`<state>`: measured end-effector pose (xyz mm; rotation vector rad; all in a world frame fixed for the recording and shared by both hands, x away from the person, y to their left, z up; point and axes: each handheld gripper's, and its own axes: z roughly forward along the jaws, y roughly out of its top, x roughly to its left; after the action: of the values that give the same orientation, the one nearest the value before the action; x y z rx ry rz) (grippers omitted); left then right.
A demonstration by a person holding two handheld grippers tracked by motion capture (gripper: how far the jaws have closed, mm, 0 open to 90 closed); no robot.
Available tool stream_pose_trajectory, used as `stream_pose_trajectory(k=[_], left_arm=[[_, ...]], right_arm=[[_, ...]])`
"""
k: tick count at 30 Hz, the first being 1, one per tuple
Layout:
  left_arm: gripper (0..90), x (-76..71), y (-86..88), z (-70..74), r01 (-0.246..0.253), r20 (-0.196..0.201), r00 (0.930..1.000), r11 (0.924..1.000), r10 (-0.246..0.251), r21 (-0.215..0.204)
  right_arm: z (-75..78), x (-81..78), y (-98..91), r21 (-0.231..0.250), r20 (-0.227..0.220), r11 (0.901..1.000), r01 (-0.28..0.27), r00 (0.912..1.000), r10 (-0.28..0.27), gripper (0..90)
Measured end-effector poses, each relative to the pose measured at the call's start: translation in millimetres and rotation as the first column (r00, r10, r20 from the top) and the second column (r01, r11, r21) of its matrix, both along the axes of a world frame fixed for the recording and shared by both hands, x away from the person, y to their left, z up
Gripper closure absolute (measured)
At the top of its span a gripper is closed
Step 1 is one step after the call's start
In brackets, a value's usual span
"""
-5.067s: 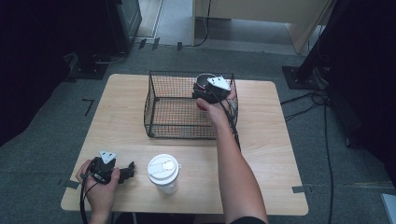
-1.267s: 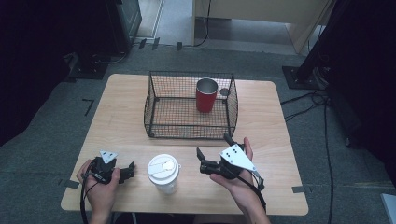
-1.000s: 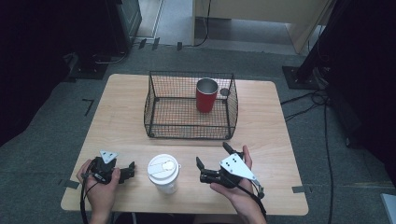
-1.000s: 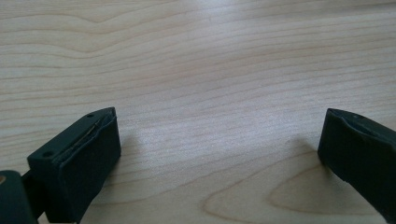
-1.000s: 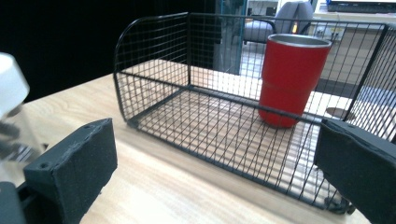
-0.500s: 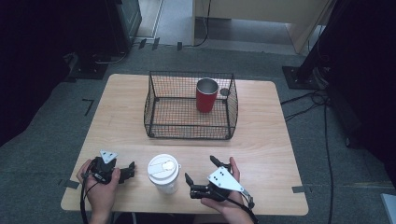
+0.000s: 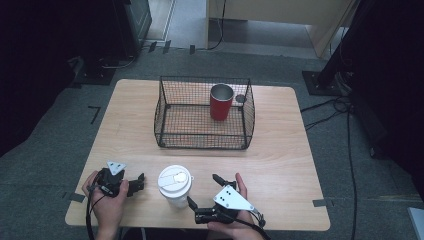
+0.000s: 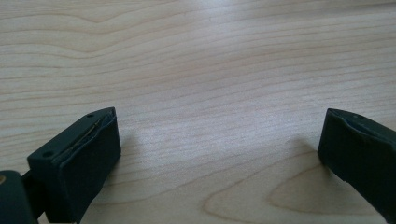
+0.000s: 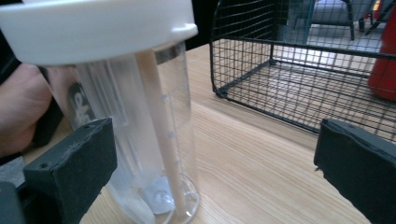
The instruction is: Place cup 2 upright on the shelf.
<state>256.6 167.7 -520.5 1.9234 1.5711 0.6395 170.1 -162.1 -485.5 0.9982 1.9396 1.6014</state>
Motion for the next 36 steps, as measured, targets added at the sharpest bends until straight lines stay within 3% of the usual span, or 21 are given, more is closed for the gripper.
stream_pose_trajectory(k=[20, 36], left_arm=[[0.0, 0.0, 0.0, 0.0, 0.0, 0.0, 1.0, 1.0, 0.0, 0.0], [0.0, 0.0, 0.0, 0.0, 0.0, 0.0, 1.0, 1.0, 0.0, 0.0]], right_arm=[[4.7, 1.9, 33.5, 0.019, 0.003, 0.9958, -0.09, 0.996, 0.09, 0.0], [6.2, 15.5, 59.9, 0.058, -0.009, 0.9936, -0.097, 0.9952, 0.098, 0.3]])
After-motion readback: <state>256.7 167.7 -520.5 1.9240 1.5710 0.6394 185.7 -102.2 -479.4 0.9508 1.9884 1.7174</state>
